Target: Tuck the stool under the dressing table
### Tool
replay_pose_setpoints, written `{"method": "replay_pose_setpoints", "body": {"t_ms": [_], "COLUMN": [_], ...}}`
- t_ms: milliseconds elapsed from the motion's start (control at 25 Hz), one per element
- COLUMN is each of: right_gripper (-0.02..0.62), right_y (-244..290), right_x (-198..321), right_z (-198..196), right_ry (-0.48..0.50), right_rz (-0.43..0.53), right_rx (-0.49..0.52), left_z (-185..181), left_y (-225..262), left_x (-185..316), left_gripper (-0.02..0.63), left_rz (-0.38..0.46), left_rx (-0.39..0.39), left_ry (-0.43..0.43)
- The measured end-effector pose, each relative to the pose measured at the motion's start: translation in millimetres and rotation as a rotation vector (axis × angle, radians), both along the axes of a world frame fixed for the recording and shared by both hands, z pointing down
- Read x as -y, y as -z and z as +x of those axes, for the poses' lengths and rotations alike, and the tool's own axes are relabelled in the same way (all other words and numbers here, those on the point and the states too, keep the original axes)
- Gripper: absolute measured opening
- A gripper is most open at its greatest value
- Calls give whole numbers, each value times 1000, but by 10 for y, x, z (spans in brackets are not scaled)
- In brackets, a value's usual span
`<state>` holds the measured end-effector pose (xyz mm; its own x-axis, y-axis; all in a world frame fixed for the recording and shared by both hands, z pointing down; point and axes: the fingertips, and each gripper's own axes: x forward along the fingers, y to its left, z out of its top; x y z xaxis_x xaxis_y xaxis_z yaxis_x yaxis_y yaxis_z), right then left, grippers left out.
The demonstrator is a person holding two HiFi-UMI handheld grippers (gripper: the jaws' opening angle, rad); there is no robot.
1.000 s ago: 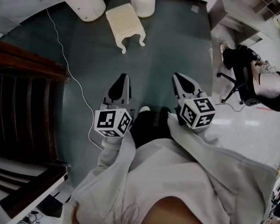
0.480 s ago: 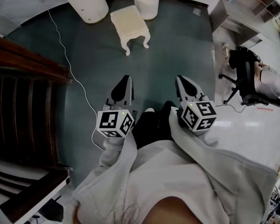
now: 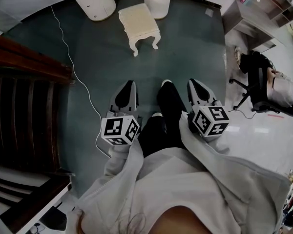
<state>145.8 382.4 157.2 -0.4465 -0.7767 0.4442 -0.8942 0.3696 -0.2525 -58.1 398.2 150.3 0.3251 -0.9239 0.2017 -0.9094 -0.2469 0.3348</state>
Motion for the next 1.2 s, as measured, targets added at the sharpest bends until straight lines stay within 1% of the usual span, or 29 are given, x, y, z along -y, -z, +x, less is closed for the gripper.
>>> {"method": "replay_pose_setpoints", "body": {"t_ms": [160, 360, 560, 720, 960, 1200], "right_gripper": [49, 49, 49, 49, 49, 49], "right_y": [-38, -60, -73, -24, 8, -70], "right_x": [189, 548, 1042, 1468, 2066, 2411], "right_z": [-55, -149, -182, -226, -135, -74], "right_ry": [12, 55, 71, 100, 123, 127], "right_rz": [-10, -17, -25, -12, -7, -21], "right_rx": [2, 5, 24, 19, 30, 30], "left_z": [-45, -98, -100, -128, -58, -26], "left_y": [-42, -37, 21, 52, 126, 64], "left_x": [132, 460, 927, 1320, 1845, 2191], "left_gripper": [31, 31, 31, 31, 31, 31], "left_rz": [-12, -20, -7, -6, 6, -7], "left_rx": [5, -1, 16, 24, 45, 47], "left_ry": [6, 33, 43, 62, 83, 93]}}
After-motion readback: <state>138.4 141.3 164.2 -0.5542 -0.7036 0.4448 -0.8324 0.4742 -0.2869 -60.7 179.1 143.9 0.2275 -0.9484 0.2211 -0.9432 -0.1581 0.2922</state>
